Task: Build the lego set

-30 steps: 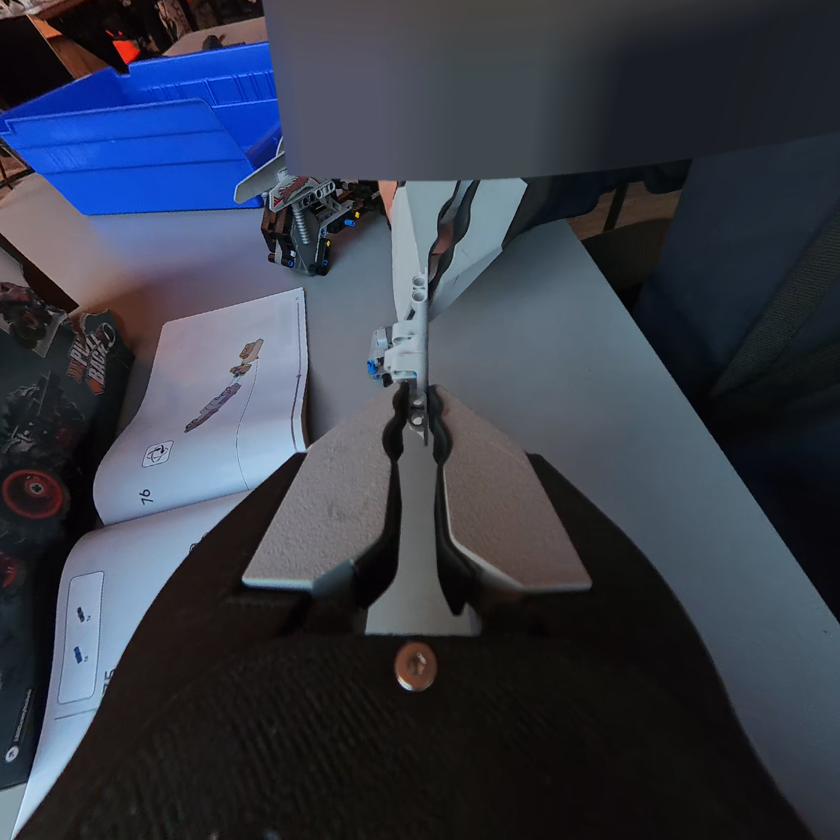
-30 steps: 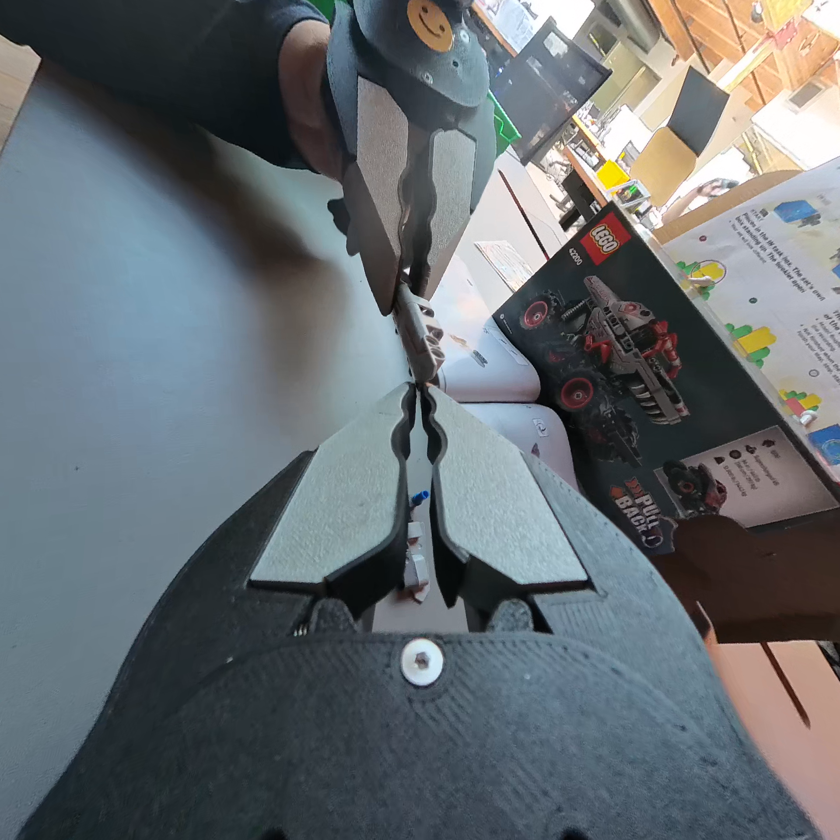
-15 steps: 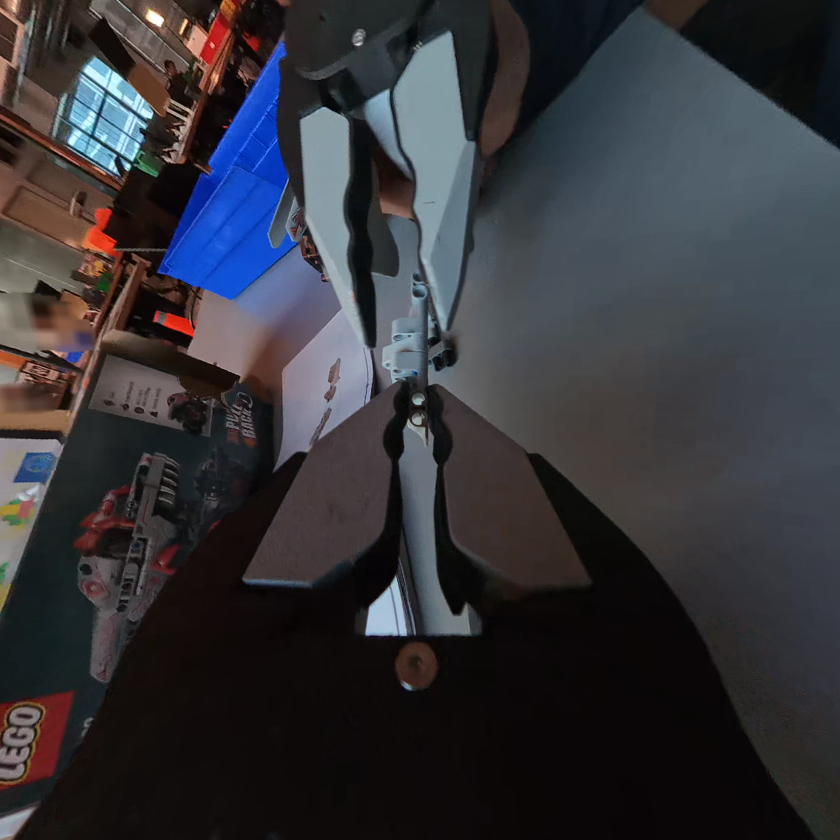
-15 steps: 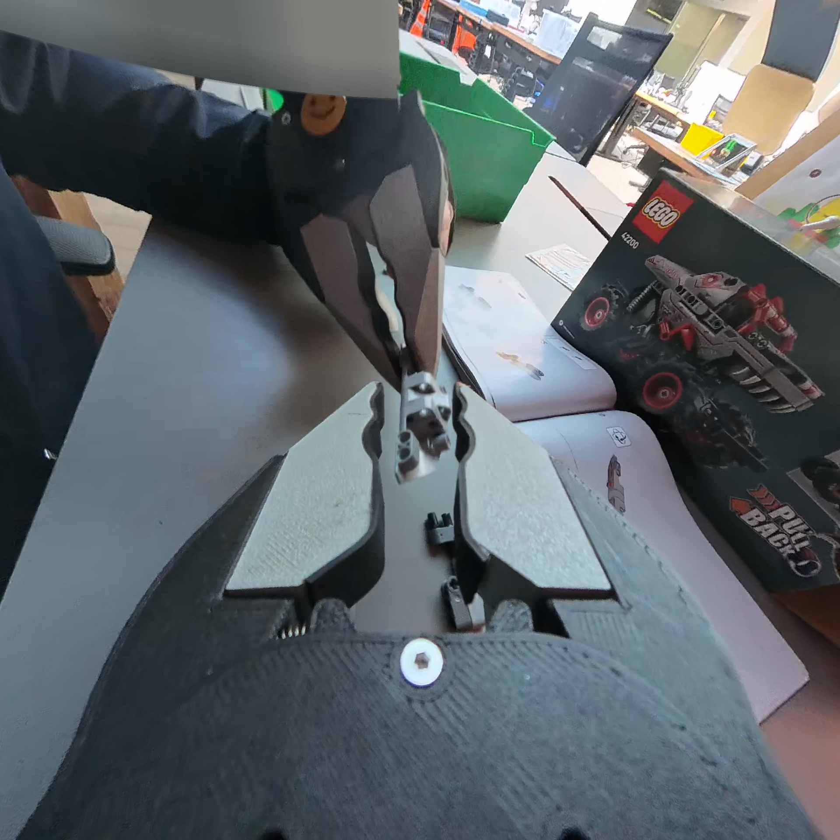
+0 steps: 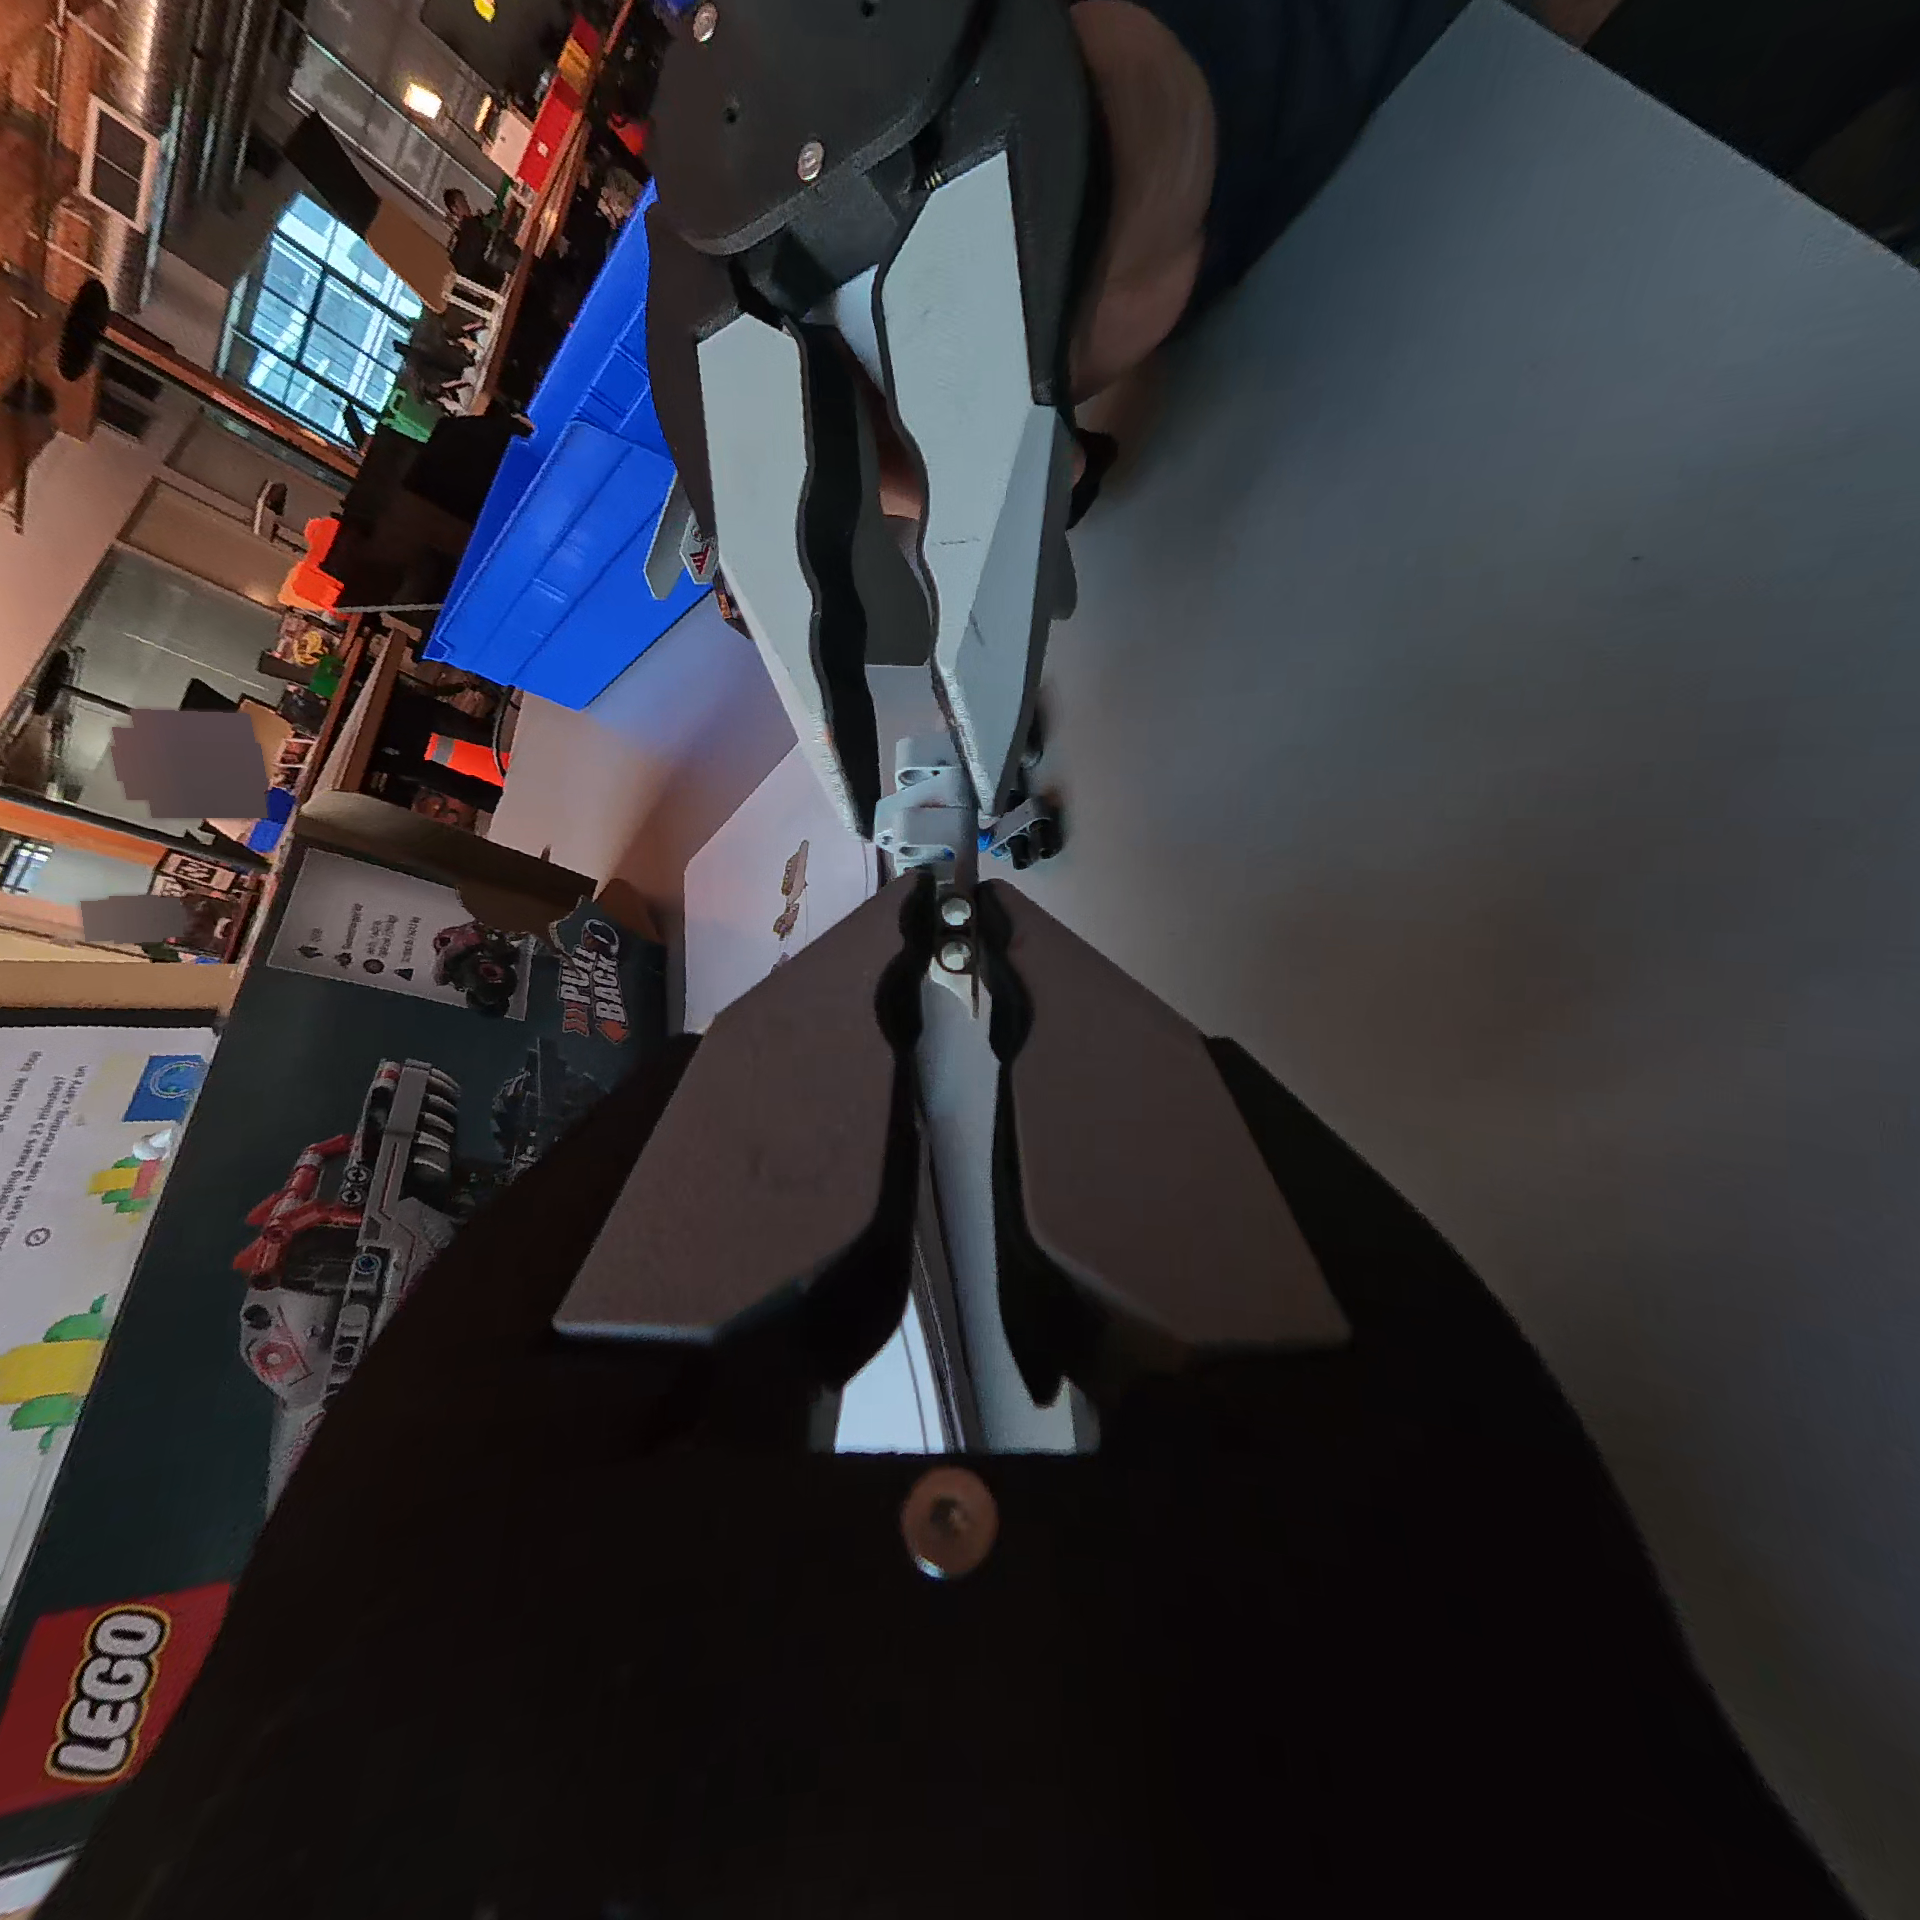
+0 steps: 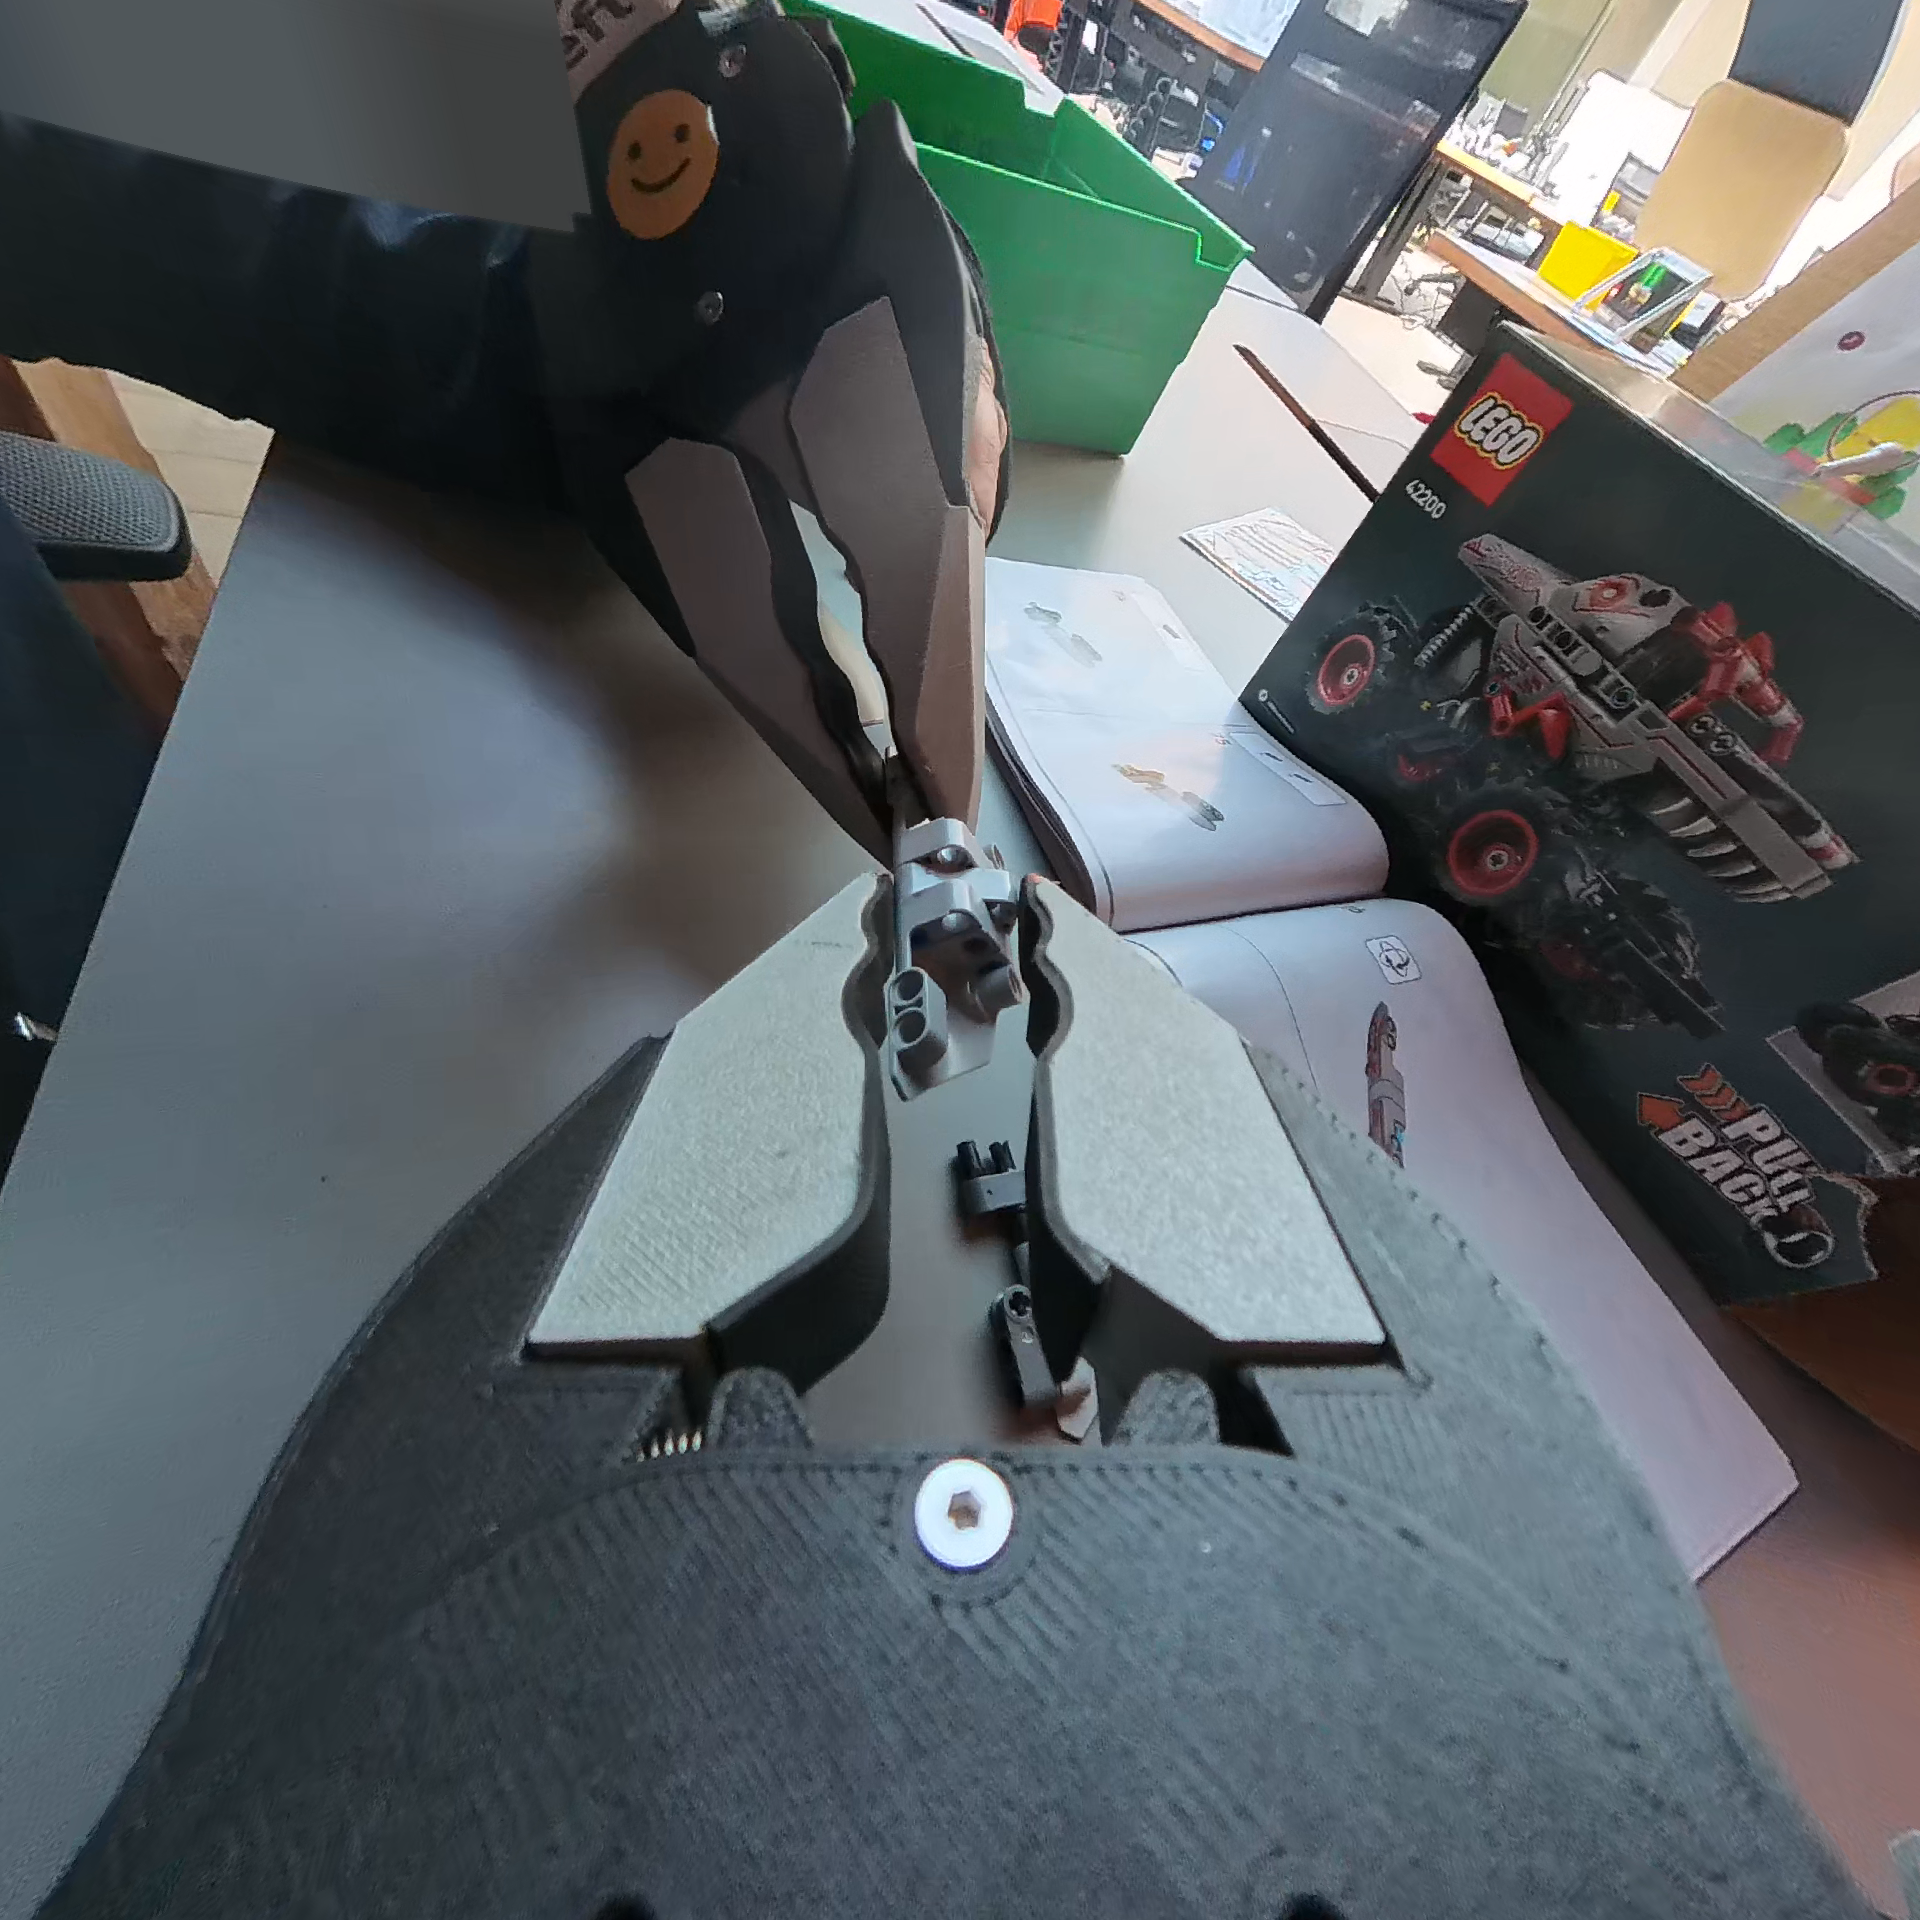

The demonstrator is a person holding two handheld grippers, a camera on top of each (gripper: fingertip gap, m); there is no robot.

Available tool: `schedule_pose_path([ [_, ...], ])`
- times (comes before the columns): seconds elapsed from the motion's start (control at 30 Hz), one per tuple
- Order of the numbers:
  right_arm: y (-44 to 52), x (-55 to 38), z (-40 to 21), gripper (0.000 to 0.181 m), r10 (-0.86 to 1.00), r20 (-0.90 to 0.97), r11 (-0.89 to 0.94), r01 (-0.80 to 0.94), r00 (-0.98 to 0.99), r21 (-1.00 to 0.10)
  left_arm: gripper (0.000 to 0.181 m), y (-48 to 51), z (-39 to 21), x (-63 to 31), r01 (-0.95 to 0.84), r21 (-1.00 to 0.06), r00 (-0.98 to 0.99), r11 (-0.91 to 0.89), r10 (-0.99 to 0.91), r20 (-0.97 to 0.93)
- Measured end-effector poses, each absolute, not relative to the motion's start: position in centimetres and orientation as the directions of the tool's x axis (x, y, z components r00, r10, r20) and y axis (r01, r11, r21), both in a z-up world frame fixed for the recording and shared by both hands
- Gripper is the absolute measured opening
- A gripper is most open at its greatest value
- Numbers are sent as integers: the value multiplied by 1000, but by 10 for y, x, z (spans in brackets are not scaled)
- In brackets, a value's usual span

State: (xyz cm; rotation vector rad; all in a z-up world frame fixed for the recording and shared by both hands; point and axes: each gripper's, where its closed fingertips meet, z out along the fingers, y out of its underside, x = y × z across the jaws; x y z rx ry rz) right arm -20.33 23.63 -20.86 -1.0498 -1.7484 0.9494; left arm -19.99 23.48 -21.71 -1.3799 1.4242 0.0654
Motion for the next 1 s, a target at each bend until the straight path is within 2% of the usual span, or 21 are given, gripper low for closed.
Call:
schedule_pose_path([
  [0.5, 238, -201, -209, 21, 925, 263, 337, 271, -273, -902, 5, 235, -216, -200, -695, -662, 317, 281, -706, -633],
  [0.77, 244, -200, -210, 20, 936, 246, 315, 287, -251, -905, 5, 235, -209, -201, -608, -760, 388, 228, -751, -535],
  [0.87, 252, -201, -213, 18, 947, 232, 295, 315, -222, -902, 4, 238, -205, -204, -486, -872, 486, 52, -813, -320],
  [0.93, 258, -201, -217, 9, 958, 199, 261, 340, -206, -904, 4, 240, -202, -206, -330, -928, 546, -174, -837, -37],
  [1.0, 261, -202, -219, 0, 968, 148, 213, 353, -203, -911, 5, 238, -200, -208, -167, -900, 525, -402, -809, 264],
])
